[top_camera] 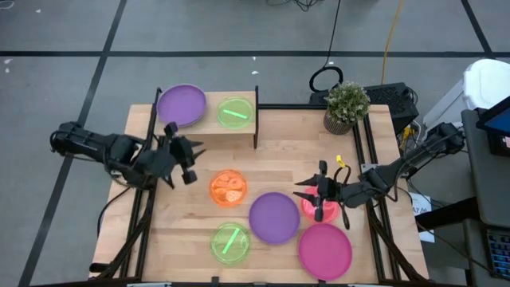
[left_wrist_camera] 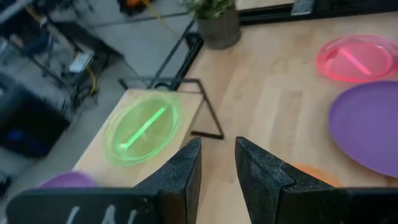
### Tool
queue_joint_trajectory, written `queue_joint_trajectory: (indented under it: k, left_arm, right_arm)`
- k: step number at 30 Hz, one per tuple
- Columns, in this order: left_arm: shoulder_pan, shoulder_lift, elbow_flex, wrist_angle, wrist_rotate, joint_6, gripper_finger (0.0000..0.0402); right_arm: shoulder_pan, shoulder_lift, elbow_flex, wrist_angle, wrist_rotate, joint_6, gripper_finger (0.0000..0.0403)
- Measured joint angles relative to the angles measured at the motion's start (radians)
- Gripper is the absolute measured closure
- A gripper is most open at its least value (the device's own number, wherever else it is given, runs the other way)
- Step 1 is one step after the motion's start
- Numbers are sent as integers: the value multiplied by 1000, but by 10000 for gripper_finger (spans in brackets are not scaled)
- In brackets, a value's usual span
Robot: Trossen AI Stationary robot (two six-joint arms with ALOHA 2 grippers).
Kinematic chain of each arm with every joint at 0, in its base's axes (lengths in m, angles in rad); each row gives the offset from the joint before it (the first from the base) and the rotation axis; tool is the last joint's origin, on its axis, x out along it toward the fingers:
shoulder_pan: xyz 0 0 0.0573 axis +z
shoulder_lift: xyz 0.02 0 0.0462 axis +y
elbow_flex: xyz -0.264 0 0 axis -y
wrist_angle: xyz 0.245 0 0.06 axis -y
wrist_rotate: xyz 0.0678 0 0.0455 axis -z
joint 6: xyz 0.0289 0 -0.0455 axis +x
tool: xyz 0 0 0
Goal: Place and stack plates onto a shelf
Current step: Stack the transparent pink plate on top of the transparent green plate on the shelf
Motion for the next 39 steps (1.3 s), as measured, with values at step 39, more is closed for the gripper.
queue_joint_trajectory:
  k: [39]
  left_arm:
    - [-318, 196, 0, 498, -227, 314, 298]
  right_arm:
    - [23, 24, 0, -63, -29, 110, 284]
